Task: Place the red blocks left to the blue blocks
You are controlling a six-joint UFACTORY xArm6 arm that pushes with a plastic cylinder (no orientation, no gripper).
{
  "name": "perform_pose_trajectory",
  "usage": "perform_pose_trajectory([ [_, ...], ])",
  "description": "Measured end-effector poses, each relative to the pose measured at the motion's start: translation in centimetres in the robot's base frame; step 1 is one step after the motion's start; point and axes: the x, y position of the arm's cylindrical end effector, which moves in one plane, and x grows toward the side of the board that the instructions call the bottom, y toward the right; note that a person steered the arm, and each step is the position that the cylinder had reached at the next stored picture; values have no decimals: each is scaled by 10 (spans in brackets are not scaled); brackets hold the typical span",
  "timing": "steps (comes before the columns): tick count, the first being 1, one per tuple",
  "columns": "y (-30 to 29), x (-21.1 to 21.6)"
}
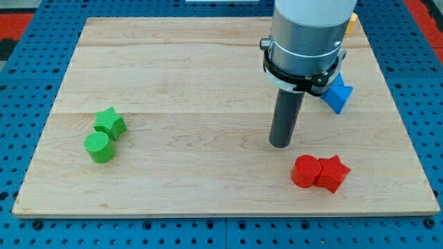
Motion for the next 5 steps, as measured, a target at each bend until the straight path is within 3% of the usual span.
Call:
perform_pose_trajectory([
  [5,8,-8],
])
